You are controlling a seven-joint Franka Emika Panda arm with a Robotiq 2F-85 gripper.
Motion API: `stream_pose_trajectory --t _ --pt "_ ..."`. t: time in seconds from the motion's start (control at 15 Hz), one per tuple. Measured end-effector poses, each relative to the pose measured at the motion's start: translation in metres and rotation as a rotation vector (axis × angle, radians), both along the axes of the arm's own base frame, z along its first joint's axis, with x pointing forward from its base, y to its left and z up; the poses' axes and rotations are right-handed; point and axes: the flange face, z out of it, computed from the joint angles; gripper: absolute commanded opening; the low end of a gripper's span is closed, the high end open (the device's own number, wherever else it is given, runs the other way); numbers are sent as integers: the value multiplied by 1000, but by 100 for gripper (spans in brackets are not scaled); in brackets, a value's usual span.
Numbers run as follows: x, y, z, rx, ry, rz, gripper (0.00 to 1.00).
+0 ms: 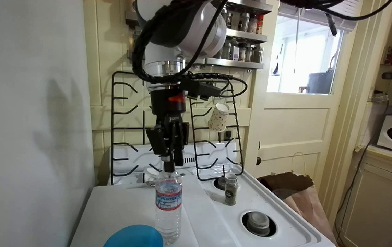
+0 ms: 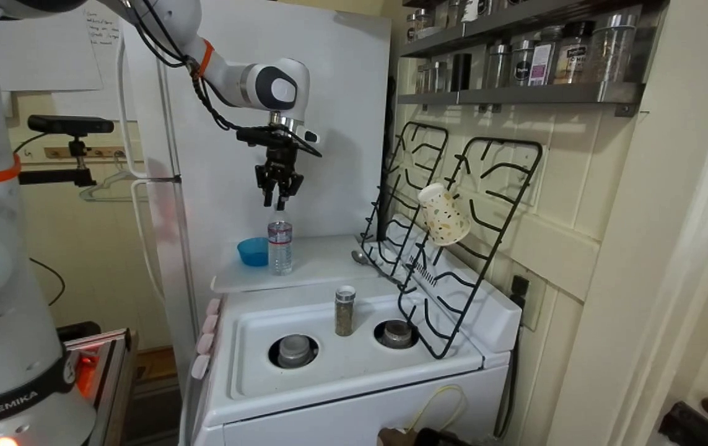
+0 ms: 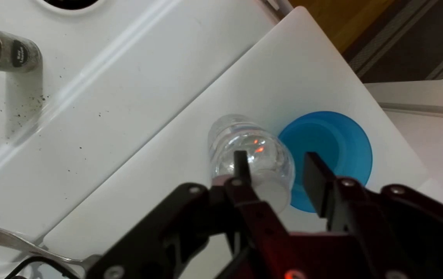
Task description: Place the plastic bottle in the blue bowl
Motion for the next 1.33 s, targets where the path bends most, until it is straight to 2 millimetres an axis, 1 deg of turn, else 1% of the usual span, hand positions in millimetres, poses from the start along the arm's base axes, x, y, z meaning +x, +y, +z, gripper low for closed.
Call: stream_pose_trajectory --t 0.07,0.2,0.47,0.53,0.6,0.67,0.87,0.93,1.0,1.07,1.13,1.2,1.33 --pt "0 0 0 0 0 -1 3" --pt "1 -2 0 0 0 -4 0" --pt "1 -2 0 0 0 -5 0" --pt "1 -2 0 0 0 -5 26" --pt "1 -2 0 0 0 -5 28" --pt "1 -2 0 0 0 -5 33" --pt "1 -2 0 0 0 -5 33" --pt "1 -2 0 0 0 -5 53" --pt "2 -2 0 -4 -3 -2 56" --pt "2 -2 2 -6 -6 6 64" --pt "3 -2 7 -4 -9 12 70" --pt "4 -2 12 -1 -19 12 79" --pt "6 -4 20 4 -33 8 93"
